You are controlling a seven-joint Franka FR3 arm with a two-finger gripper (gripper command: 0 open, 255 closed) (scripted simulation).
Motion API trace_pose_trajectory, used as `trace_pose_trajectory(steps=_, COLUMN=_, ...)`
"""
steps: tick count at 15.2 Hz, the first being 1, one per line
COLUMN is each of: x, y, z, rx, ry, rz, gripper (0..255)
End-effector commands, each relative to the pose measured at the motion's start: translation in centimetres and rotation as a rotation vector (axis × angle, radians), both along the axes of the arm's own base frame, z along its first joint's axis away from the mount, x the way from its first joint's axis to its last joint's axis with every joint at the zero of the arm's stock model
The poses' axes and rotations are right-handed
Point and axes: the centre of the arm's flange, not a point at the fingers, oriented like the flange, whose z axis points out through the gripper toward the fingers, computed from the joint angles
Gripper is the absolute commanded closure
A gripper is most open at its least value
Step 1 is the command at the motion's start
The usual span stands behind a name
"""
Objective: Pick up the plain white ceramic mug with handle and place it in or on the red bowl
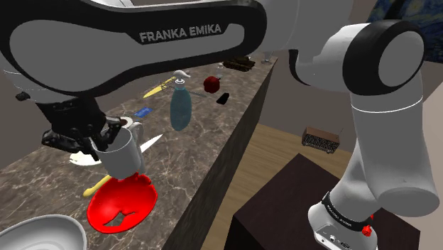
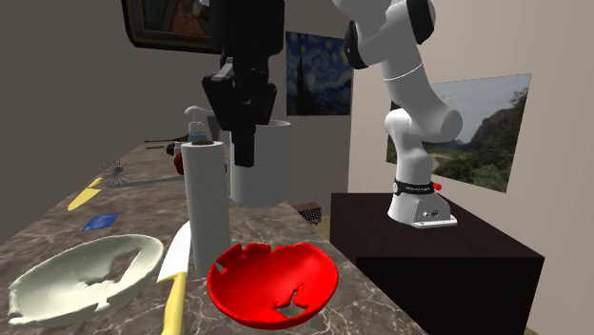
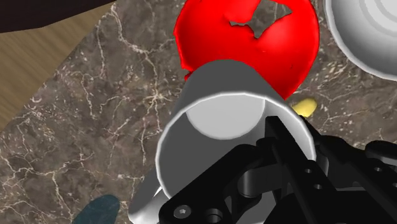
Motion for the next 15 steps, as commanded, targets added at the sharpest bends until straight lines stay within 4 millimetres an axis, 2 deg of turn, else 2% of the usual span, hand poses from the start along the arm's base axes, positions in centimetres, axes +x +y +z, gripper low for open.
trace_pose_trajectory(steps=1, x=-0.6, y=0.7, z=-0.1, rx=0.000, ry=0.000, rz=-0.001, gripper=255)
trace_pose_trajectory(steps=15, x=-0.6, y=0.7, z=-7.5, rx=0.000, ry=0.000, rz=-0.001, gripper=255)
